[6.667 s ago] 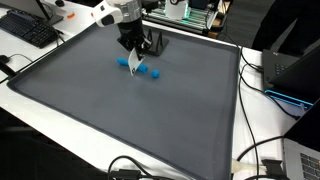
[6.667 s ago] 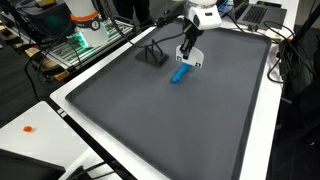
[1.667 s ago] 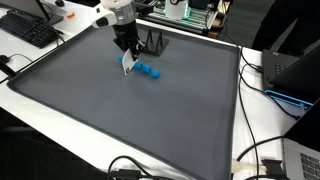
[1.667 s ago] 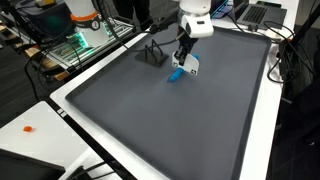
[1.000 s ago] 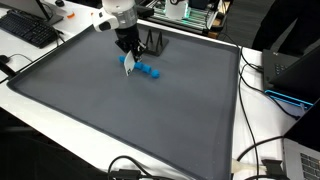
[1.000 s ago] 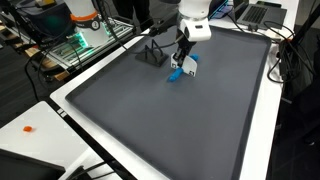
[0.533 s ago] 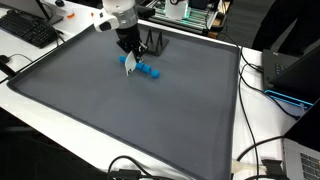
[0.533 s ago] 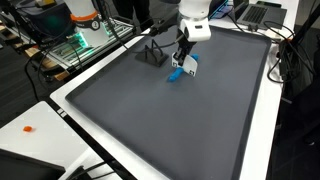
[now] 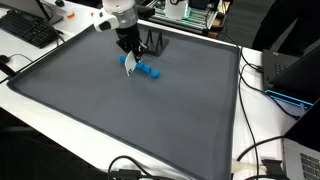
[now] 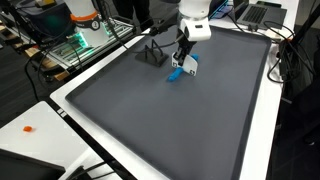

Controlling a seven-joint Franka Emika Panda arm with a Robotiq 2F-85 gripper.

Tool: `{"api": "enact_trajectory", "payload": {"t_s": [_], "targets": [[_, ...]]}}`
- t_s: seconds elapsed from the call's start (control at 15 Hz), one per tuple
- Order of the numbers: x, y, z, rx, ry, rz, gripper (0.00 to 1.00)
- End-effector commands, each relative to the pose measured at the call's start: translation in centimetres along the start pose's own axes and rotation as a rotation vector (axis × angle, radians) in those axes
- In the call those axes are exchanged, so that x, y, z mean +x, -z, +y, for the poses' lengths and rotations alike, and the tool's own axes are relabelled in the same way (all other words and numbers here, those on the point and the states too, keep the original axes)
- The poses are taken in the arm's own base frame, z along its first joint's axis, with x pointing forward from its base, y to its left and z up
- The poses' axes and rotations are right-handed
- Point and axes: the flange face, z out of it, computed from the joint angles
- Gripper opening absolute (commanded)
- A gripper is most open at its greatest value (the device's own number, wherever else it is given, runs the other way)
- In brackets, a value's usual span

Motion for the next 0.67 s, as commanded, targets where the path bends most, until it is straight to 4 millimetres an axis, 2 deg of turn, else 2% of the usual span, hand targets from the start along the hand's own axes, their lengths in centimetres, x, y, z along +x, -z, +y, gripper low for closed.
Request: {"api": "enact_trajectory", "payload": {"t_s": [0.0,0.6], "targets": [[-0.4,1.0,0.2,-0.011,-0.001,0.002,0.01],[-0.1,4.5,2.2,-0.026,-0.021,0.059,0.01]]}}
